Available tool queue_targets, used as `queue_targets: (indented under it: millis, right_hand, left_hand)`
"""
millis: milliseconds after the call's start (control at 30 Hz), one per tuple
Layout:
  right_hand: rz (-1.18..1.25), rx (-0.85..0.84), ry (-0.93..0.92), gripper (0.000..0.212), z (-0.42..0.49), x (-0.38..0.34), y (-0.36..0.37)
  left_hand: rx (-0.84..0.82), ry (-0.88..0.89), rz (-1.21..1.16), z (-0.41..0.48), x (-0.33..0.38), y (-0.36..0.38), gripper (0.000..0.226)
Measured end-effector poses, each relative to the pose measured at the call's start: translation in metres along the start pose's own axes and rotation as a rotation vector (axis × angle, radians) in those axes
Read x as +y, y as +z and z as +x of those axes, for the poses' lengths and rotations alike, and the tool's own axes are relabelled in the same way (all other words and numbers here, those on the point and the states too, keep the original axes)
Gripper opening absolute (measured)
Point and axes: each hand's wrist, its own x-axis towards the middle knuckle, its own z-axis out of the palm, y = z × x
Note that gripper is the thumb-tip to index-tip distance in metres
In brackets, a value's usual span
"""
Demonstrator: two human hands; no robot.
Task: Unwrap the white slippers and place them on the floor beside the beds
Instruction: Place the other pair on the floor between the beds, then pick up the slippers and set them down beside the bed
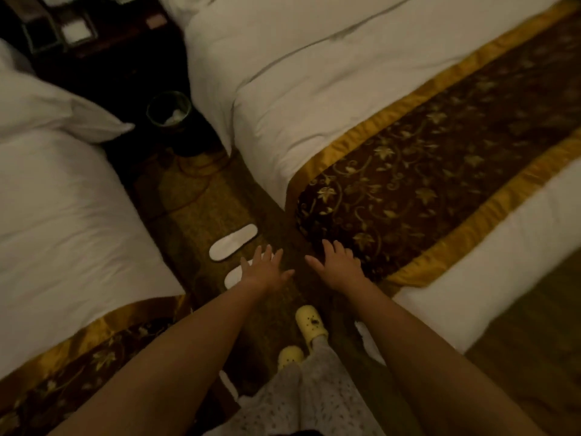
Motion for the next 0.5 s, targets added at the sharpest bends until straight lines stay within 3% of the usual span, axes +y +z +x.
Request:
queue_targets:
  millis: [300,500]
  right_hand:
    - [0.244,0.189,0.255,0.072,-0.147,0.11,-0.005]
    - [0.327,0.277,0.471,0.073,-0.225,0.201,0.0]
  left_hand:
    - [-0.086,0.314,0.274,-0.062,0.12,0.005,0.066]
    - [-0.03,0.511,0.422,-0.09,0.235,0.027,0.067]
